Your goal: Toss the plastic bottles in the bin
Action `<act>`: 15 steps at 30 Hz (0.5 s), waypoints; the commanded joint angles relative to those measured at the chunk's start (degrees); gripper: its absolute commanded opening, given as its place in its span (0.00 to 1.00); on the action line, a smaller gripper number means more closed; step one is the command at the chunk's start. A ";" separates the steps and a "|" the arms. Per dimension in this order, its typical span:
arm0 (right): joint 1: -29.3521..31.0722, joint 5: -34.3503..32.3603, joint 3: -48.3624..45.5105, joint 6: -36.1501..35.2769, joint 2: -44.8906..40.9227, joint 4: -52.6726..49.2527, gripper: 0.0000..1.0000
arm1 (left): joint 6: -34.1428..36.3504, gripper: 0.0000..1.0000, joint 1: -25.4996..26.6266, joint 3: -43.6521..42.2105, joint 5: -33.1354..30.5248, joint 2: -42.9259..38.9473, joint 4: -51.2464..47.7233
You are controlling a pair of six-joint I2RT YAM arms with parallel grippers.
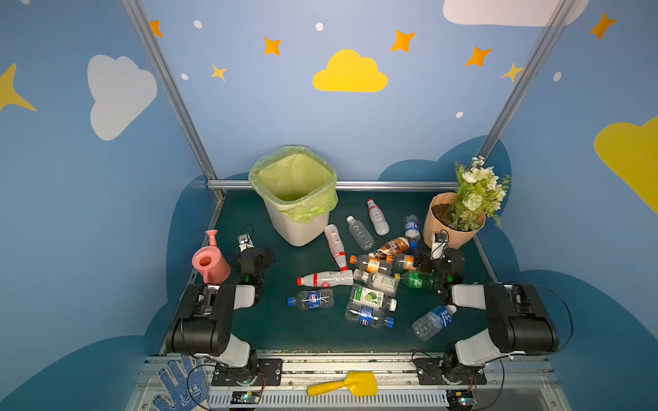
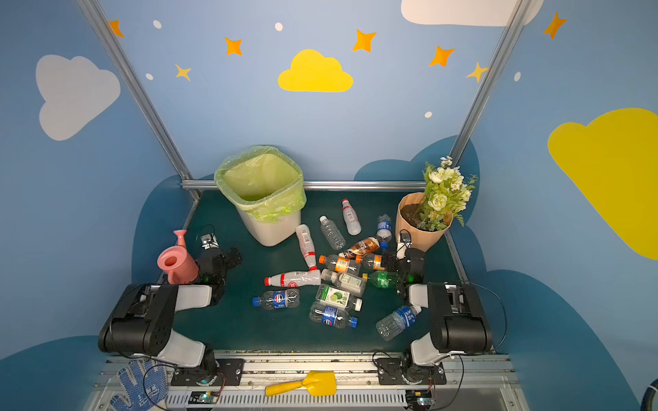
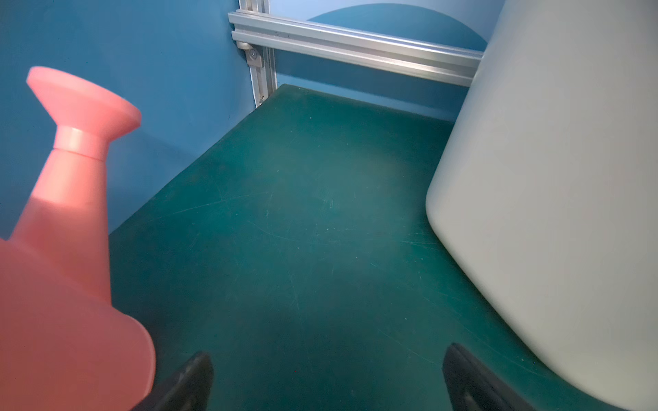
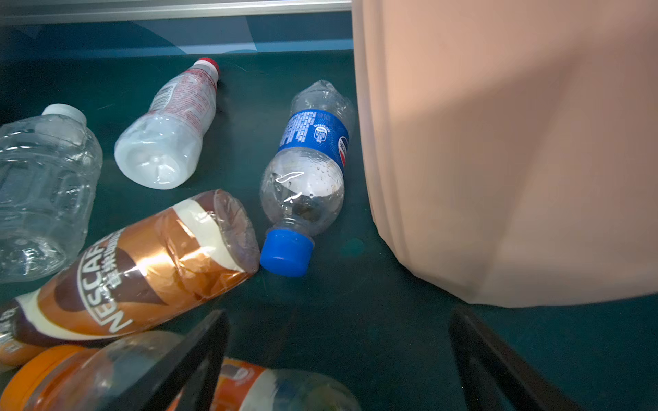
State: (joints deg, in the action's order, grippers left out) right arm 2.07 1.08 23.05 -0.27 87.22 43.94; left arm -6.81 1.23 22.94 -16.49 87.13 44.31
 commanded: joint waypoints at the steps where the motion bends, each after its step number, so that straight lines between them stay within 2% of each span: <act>1: 0.16 -0.18 0.56 -0.24 -0.55 0.83 0.94 | 0.39 1.00 -0.09 0.44 0.23 0.12 -0.37; 15: -0.14 0.41 0.77 0.10 -0.44 0.52 0.94 | 0.39 1.00 -0.03 0.46 0.23 0.15 -0.37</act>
State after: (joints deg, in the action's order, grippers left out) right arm 2.07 1.13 23.05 -0.25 87.22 43.94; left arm -6.81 1.23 22.94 -16.49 87.13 44.31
